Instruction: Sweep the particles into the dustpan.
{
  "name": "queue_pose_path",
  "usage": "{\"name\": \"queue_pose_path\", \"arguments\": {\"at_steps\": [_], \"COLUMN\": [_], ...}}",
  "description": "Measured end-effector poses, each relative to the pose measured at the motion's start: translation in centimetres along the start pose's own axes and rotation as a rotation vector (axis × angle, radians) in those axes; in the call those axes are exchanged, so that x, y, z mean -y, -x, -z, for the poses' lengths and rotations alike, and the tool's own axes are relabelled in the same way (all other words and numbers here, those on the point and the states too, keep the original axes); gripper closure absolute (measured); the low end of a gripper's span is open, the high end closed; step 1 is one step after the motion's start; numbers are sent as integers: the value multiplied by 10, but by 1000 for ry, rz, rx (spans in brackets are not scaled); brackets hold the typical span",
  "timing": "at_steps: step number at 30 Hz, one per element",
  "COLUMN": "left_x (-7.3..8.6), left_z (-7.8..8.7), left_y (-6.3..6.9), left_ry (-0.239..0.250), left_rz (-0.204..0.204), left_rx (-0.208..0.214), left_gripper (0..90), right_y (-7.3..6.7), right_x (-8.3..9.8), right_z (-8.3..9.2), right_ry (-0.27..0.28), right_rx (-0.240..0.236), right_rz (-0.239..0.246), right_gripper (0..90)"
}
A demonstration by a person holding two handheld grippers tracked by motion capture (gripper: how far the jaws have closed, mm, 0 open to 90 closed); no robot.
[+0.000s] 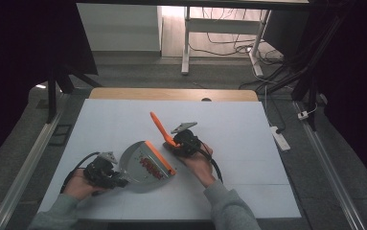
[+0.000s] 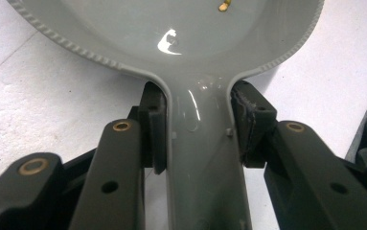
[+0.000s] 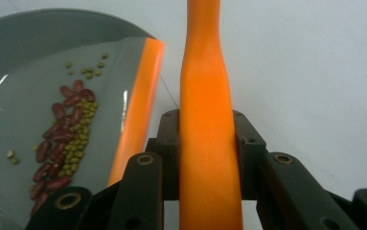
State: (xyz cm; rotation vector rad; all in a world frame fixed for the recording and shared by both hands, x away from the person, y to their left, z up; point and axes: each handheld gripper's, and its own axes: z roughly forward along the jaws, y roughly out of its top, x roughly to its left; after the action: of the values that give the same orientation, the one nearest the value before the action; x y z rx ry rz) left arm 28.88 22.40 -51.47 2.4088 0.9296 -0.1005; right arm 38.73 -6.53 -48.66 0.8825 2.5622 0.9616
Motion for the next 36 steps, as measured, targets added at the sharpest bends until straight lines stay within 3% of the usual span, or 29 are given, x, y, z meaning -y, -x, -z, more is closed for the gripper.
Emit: {"name": "queue_pose_path", "arguments": {"at_steps": [19, 22, 25, 28, 31, 36], "left_x": [-1, -2, -1, -1, -1, 0], "left_z": [-1, -1, -1, -1, -2, -2], "left_y": [2, 1, 1, 1, 1, 1], "left_ry": [-4, -7, -3, 0, 4, 2], "left_rz": [-6, -6, 0, 1, 3, 5], "left_rx": [-1, -2, -4, -3, 0, 0], "left_gripper": [617, 618, 617, 618, 617, 617], "right_y": [-27, -33, -44, -56, -55, -36], "right_x": [-4, -7, -15, -22, -28, -30], "right_z": [-6, -5, -9, -10, -1, 17], "right_ry": [42, 70, 85, 102, 144, 180], "right_rx": [-61, -104, -151, -240, -227, -167], "right_rz": [-47, -72, -66, -45, -29, -47], "right_gripper": [705, 705, 705, 705, 705, 705]}}
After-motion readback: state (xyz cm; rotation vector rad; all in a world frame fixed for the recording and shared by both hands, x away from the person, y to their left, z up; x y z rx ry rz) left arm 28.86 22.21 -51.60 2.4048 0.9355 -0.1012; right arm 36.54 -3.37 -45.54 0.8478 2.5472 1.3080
